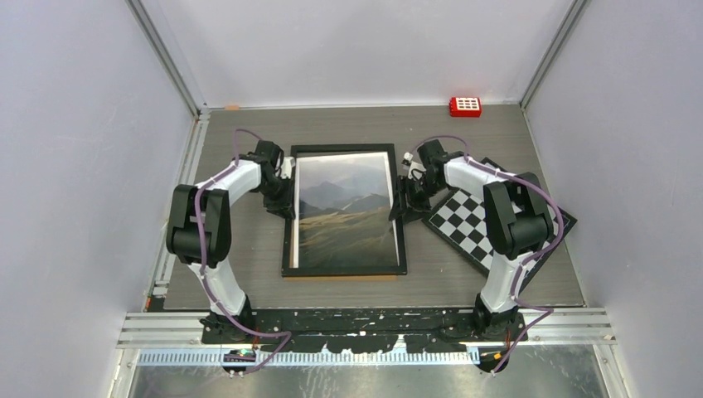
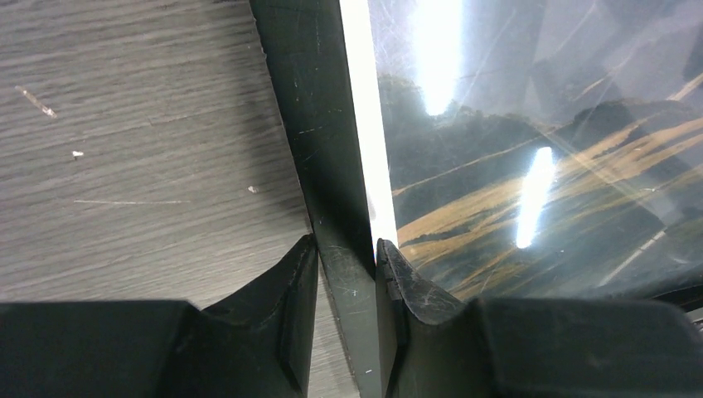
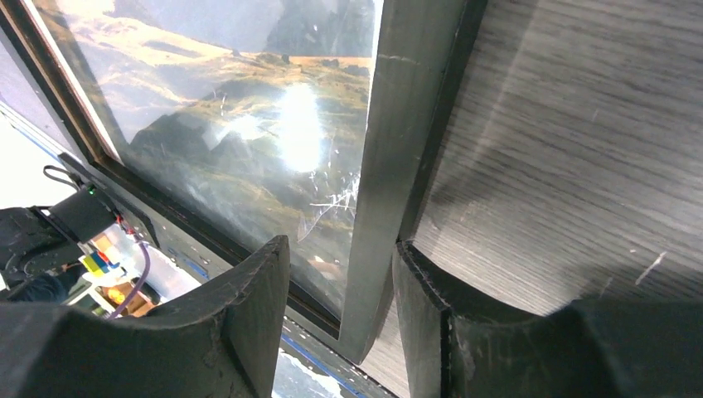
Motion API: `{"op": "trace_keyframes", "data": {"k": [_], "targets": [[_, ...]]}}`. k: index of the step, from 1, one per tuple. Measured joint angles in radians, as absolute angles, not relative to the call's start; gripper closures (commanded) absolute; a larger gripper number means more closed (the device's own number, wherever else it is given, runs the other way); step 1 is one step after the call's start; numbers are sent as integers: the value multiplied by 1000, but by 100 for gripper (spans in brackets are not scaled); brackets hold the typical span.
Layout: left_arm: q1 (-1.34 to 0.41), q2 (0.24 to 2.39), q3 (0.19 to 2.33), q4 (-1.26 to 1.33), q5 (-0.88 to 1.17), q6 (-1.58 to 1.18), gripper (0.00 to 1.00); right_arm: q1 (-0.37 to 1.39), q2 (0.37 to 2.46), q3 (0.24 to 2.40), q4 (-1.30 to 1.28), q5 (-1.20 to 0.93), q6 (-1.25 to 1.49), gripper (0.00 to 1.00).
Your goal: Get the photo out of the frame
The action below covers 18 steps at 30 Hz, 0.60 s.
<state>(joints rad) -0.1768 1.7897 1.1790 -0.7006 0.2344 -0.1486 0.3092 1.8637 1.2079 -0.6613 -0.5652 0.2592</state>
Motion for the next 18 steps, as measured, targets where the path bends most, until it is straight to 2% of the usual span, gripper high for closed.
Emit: {"op": "trace_keyframes", "data": {"k": [5, 18], "targets": [[-176, 1817, 1212, -707, 236, -150, 96, 303, 1881, 1219, -656, -560, 265, 50], [-172, 1829, 1235, -708, 249, -177, 100, 286, 1886, 1235, -657, -554, 280, 55]]}}
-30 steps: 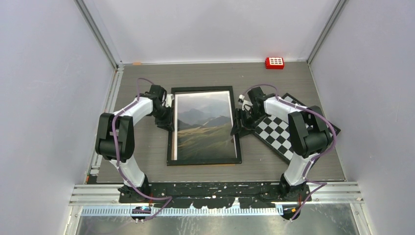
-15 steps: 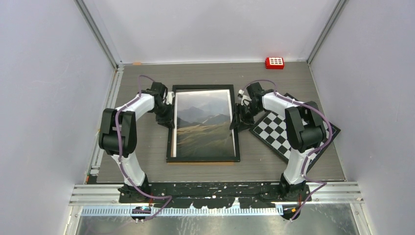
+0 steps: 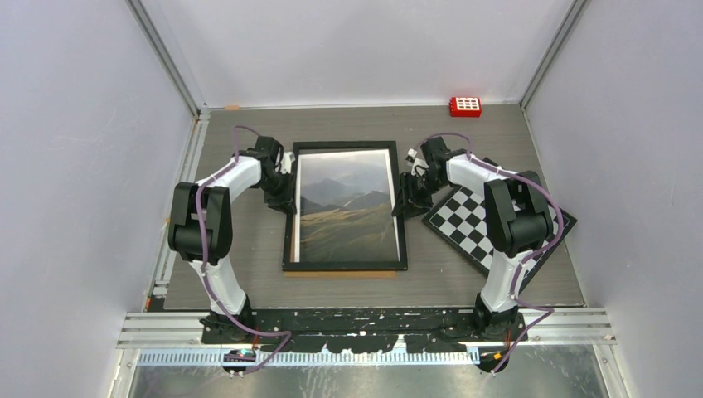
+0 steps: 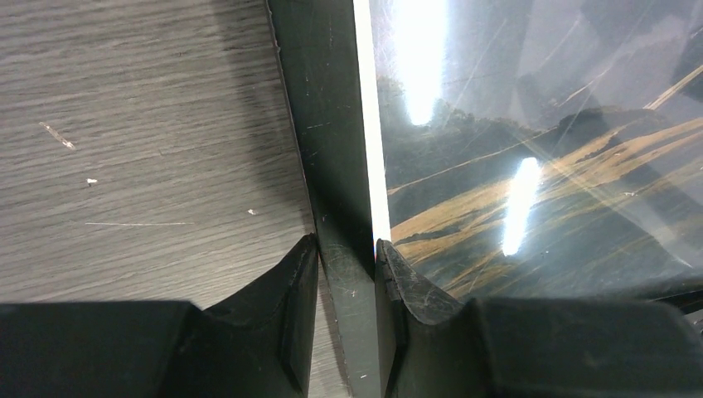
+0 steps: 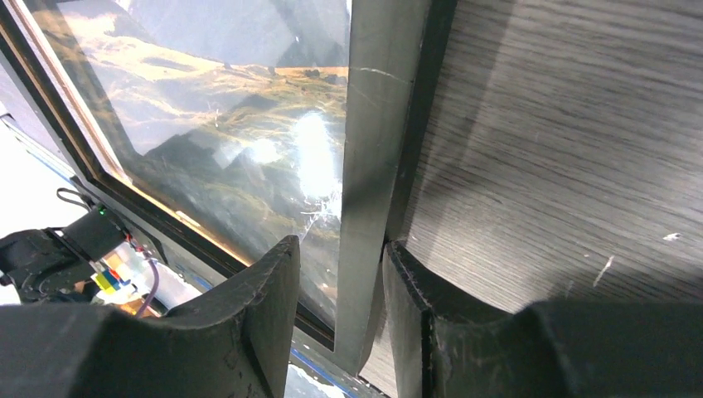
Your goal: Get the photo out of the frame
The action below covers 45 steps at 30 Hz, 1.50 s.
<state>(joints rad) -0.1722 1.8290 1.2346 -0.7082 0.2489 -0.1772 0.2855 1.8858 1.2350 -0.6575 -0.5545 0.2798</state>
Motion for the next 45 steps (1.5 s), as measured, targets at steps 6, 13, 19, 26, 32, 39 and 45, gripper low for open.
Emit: {"op": "trace_keyframes", "data": {"k": [6, 13, 19, 26, 32, 39, 45], "targets": [[-170, 1840, 1242, -706, 254, -181, 99, 279, 1886, 1240, -657, -559, 294, 55], [-170, 1858, 1254, -706, 254, -181, 96, 273, 1896, 1264, -662, -552, 293, 54], [-170, 1865, 1266, -697, 254, -186, 85, 258, 1939, 1299, -652, -552, 298, 46], [-171, 1869, 1280, -690, 271, -164, 46, 256, 1940, 1309, -638, -576, 305, 29], [-178, 1694, 1186, -637, 343, -36, 31, 218, 1888, 1274, -637, -612, 302, 23], [-380, 1378, 1029, -601, 439, 275, 30, 178, 1667, 1159, -653, -656, 292, 23], [-746, 1377, 934, -562, 370, 432, 29, 157, 1584, 1056, -663, -685, 282, 24]]}}
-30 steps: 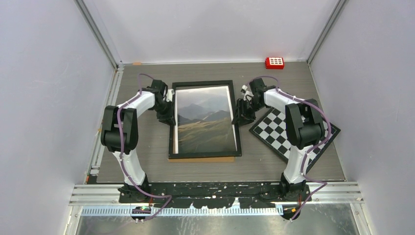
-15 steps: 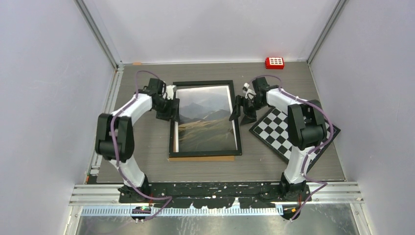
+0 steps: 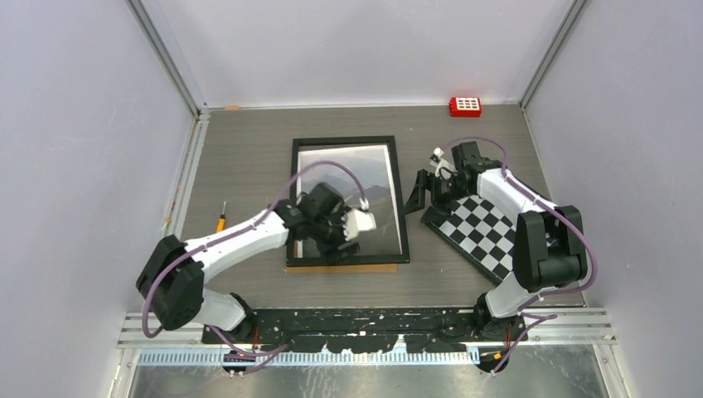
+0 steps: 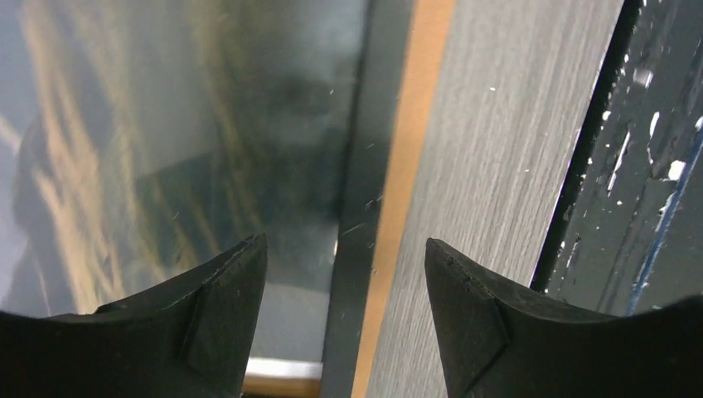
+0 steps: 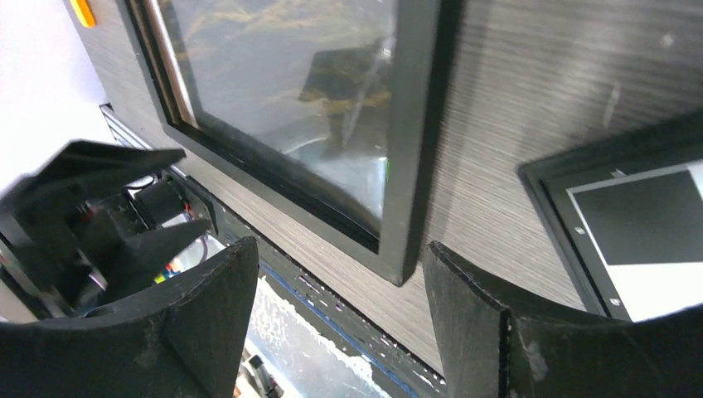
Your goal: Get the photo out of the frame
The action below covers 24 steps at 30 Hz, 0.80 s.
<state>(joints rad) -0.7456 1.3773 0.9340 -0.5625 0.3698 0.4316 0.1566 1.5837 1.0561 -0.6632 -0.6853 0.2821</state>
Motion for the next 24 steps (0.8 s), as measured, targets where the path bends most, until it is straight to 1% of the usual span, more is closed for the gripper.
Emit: {"op": "trace_keyframes", "data": {"k": [3, 7, 8, 9, 11, 15, 17, 20, 24], "targets": [[-859, 1430, 930, -536, 318, 471, 30, 118, 1583, 1013, -669, -691, 283, 25], [-936, 1523, 936, -502, 242, 506, 35, 77, 1583, 990, -677, -695, 282, 26], [-947, 1547, 942, -499, 228, 508, 37, 72, 1583, 987, -677, -695, 282, 26], [-956, 1571, 949, -494, 217, 509, 42, 70, 1583, 984, -676, -698, 282, 26], [-967, 1610, 960, -483, 200, 510, 58, 70, 1578, 976, -676, -701, 282, 26], [-970, 1640, 983, -479, 178, 503, 80, 70, 1559, 960, -678, -702, 282, 27], [-970, 1644, 996, -482, 174, 495, 93, 70, 1548, 956, -678, -705, 282, 27], [-970, 1645, 1003, -485, 174, 483, 99, 70, 1542, 955, -678, -709, 282, 28], [-968, 1645, 1013, -491, 176, 472, 100, 70, 1543, 953, -678, -710, 282, 28]]}}
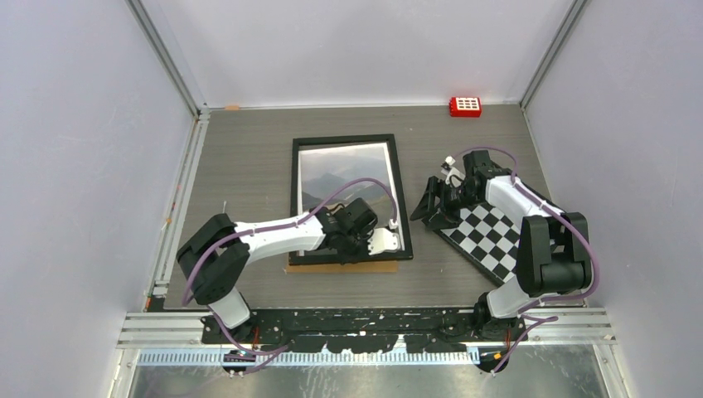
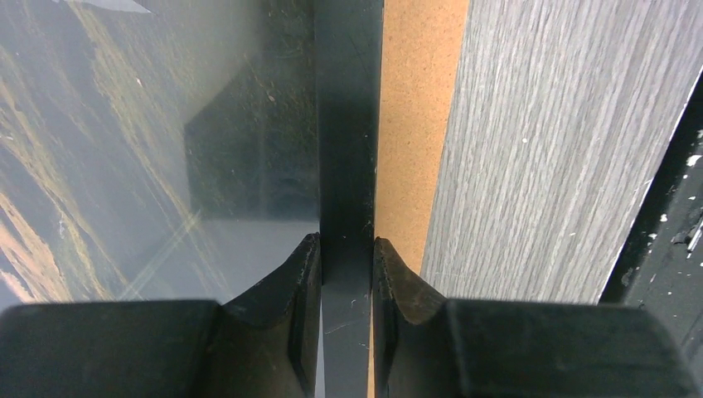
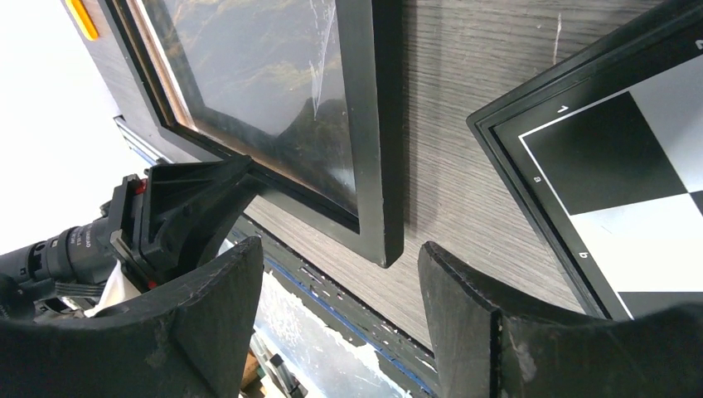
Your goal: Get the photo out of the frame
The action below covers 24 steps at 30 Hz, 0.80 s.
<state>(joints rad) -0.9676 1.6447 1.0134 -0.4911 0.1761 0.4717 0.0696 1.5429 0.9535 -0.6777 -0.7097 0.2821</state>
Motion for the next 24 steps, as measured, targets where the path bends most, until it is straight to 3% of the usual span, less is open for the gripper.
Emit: {"op": "trace_keyframes", "data": {"k": [24], "targets": [[-874, 1673, 1058, -468, 208, 430, 100, 70, 1542, 899, -650, -732, 287, 30]]}}
